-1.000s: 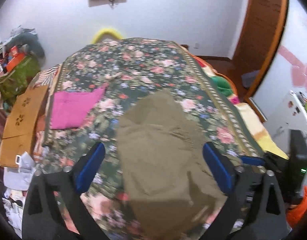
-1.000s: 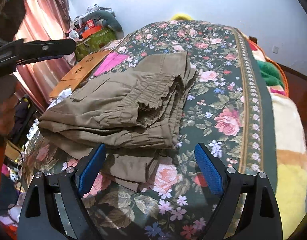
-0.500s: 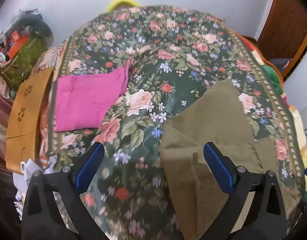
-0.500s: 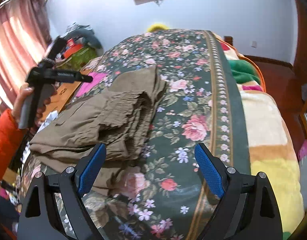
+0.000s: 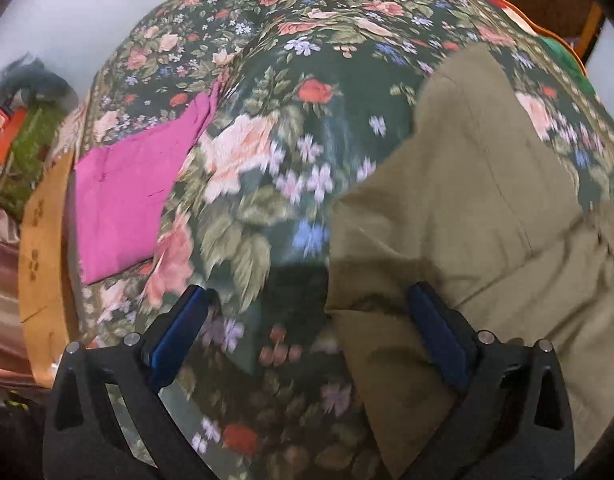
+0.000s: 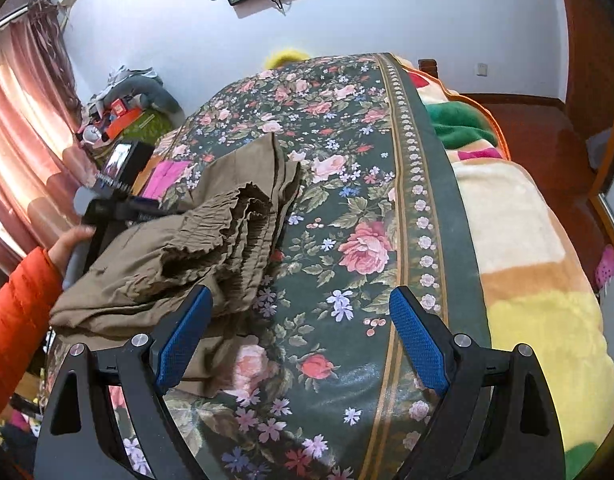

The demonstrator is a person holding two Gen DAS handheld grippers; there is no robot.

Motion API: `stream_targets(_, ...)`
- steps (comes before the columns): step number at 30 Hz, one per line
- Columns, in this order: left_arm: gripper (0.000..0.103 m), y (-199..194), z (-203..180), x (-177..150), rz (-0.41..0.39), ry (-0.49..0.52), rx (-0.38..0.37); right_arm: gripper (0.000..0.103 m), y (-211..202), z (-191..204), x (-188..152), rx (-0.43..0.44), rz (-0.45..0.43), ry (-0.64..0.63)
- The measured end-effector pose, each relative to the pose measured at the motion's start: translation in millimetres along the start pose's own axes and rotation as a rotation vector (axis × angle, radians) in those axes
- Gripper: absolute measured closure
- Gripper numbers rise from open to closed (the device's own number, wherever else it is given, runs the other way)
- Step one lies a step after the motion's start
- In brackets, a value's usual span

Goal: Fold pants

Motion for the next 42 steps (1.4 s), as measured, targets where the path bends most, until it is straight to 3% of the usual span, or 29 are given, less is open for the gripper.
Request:
stream_targets(6,0.001,-14.6,10.8,-42.5,0.044,-0.100,-0.034,0.015,-13.7,19.0,1.0,0.029,-0.031,-0.025)
stream_targets(10,0.001,-38.9,10.1,-81.0,0.006,-0.124,-0.029,0.015,-20.4,33.5,-1.4,0.037,-0.038,-0.063)
stream_targets(16,0.001,-72.4,-4.9,-131.6,-0.037,-0.135,-0.115,0.015,-16.5,46.9,-10.8,0.028,-0.021,-0.095)
stream_targets(21,0.001,-91.1,-18.7,-152.9,-0.102,-0.157,-0.161,0.015,-1.7,46.3,-21.6,-0.016,0.002,-0.112)
stream_targets(24,0.002,-98.2,-20.5,-160.1,-0.135,-0.183,-0.176,0.026,11.3,39.5,-28.4,-0.019,0.039,-0.093)
stream_targets(27,0.015,-103.2,-17.5,-165.5,-0.165,-0.201,-0.200,0.047,20.3,34.3,-32.5,0.045,0.083,-0.042)
stream_targets(29,0.025,-106.6,-14.8,-168.8,-0.181,-0.212,-0.198,0.053,20.4,33.1,-34.2,0.048,0.092,-0.037)
stream_targets(33,0.053,-110.0,-4.0,-179.0,-0.201,-0.224,-0.120,0.063,18.3,32.3,-38.1,0.028,0.094,-0.063)
stream_targets(42,0.054,-104.4,17.5,-203.9,-0.190,-0.308,-0.112,0.066,17.2,32.7,-45.4,0.016,0.093,-0.075)
Point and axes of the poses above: each gripper's, at about its wrist camera, not at the fingertips, and y roughly the way its jaws point, z to its left, x to its top, the point moved 10 cm from there along y, roughly the way its jaws point, and after that the axes turned 8 degrees about z, right-handed, at the moved point
